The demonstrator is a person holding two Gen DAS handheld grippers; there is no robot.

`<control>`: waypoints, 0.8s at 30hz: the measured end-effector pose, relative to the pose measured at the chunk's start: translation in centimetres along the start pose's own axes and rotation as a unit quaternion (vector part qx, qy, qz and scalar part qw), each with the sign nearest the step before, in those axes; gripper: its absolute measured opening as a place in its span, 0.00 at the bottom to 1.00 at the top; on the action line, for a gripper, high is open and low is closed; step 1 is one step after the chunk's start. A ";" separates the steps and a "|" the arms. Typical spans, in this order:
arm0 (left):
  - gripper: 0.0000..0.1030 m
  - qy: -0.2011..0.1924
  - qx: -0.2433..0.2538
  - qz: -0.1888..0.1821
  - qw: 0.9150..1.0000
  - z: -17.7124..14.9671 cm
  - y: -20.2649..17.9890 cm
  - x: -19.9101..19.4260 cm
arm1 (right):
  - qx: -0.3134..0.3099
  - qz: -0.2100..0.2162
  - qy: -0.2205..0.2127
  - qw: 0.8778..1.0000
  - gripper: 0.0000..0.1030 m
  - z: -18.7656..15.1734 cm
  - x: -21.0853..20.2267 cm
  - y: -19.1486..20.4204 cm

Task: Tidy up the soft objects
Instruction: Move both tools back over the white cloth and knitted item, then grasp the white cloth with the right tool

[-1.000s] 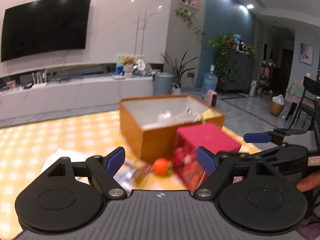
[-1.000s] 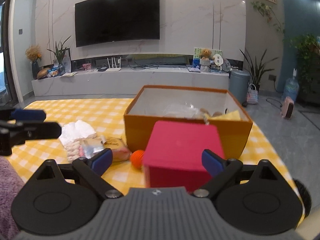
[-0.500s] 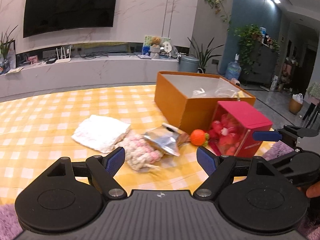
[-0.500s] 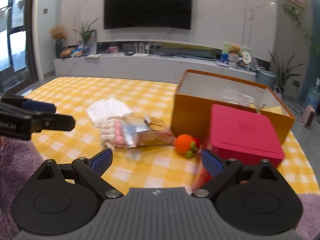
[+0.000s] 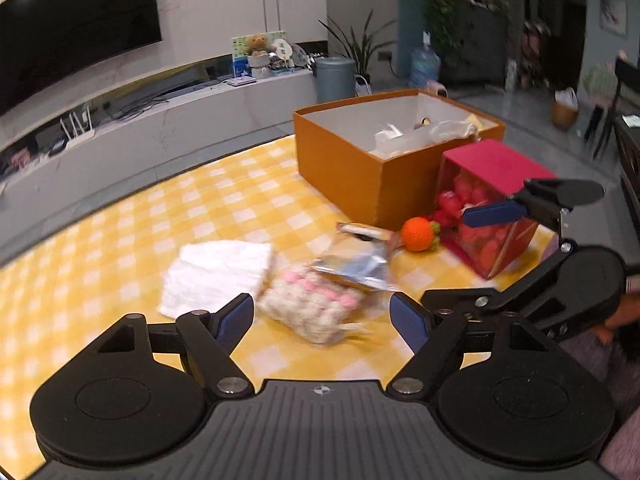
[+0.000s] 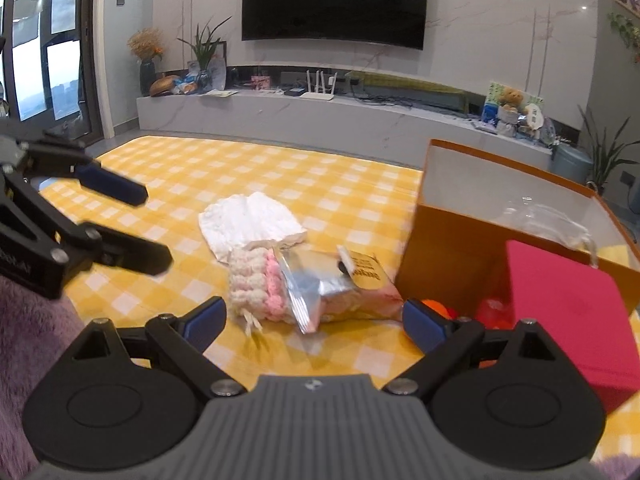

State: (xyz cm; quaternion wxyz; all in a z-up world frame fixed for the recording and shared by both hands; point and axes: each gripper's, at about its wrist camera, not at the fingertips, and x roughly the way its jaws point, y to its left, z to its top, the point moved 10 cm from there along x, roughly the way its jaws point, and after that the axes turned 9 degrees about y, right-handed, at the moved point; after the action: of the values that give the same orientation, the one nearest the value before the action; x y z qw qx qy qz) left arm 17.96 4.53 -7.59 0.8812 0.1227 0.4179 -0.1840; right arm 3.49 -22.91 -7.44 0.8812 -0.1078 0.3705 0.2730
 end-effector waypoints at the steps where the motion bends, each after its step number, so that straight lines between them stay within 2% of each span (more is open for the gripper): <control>1: 0.88 0.002 0.007 0.002 1.000 0.0 0.8 -0.3 | -0.002 0.003 0.001 1.000 0.91 0.3 0.4 0.1; 9: 0.89 0.015 0.064 0.051 0.997 -2.4 7.8 0.5 | -0.004 0.023 0.003 1.000 0.91 3.7 3.5 1.2; 16: 0.89 0.021 0.058 0.072 0.996 -6.8 12.8 2.1 | -0.013 0.033 0.019 0.999 0.91 5.8 7.2 3.0; 22: 0.89 0.000 0.109 0.112 0.988 -9.4 13.7 1.6 | -0.004 0.045 0.023 0.999 0.91 7.1 10.2 4.1; 24: 0.89 -0.010 0.106 0.112 0.988 -9.8 14.0 1.4 | -0.002 0.046 0.025 0.999 0.91 7.2 10.9 4.5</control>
State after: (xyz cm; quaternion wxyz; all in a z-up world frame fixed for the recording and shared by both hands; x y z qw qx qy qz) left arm 18.00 20.46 -13.94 0.8825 0.2591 0.3708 -0.1286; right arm 11.58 -11.99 -10.07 0.8582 -0.0989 0.3964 0.3108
